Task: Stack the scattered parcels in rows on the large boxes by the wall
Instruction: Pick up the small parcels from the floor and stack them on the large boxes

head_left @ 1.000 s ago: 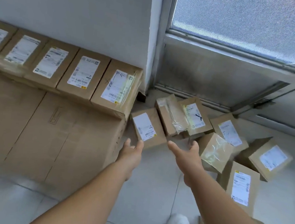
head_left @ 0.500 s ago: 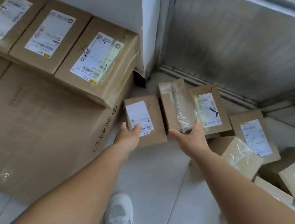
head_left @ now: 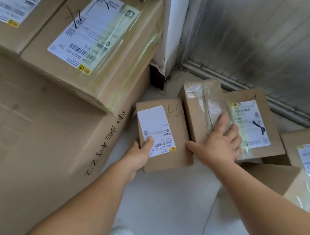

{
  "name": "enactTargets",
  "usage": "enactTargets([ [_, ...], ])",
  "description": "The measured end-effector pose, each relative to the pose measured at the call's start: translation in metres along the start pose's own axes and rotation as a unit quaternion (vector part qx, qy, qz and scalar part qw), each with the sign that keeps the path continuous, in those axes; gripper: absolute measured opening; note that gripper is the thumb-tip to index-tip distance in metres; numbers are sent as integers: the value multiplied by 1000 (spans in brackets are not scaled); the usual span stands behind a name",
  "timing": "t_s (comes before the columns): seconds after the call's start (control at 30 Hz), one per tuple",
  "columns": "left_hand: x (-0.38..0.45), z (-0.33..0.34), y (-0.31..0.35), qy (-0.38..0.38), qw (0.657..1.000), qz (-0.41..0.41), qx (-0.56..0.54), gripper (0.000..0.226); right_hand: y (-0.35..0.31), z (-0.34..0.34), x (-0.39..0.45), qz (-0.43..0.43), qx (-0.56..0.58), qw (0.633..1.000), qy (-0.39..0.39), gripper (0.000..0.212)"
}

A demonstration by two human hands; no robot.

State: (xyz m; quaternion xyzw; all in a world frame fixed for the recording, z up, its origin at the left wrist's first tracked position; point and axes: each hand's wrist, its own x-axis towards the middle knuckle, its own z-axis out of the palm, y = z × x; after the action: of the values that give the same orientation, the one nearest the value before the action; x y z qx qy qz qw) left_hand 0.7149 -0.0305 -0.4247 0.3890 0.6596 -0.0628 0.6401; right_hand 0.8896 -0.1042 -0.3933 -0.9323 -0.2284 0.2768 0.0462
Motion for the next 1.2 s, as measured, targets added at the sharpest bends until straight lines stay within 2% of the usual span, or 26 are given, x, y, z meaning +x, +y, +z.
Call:
enactTargets([
  [0.17, -22, 2, -4, -48, 996, -26, -76, 42, 7, -8, -13, 8, 49, 999, -6, 116],
  [0.4, -89, 1, 1, -37, 987, -13, -157, 48, 24, -45, -65, 61, 95, 994, -11, 111],
  [0.53, -138, 0, 1, -35, 989, 7, -144, 59, 32, -87, -102, 59, 108, 992, -9, 109],
  [0.87, -293, -17, 25, -18, 989, 43, -143, 62, 27, -200, -203, 55, 141, 988, -3, 105],
  [1.07, -367, -52, 52, 20, 984, 72, -159, 56, -7, -253, -251, 21, 171, 985, 6, 106],
  [1.2, -406, -88, 69, 30, 978, 104, -177, 76, -44, -277, -277, -6, 175, 984, 11, 108],
])
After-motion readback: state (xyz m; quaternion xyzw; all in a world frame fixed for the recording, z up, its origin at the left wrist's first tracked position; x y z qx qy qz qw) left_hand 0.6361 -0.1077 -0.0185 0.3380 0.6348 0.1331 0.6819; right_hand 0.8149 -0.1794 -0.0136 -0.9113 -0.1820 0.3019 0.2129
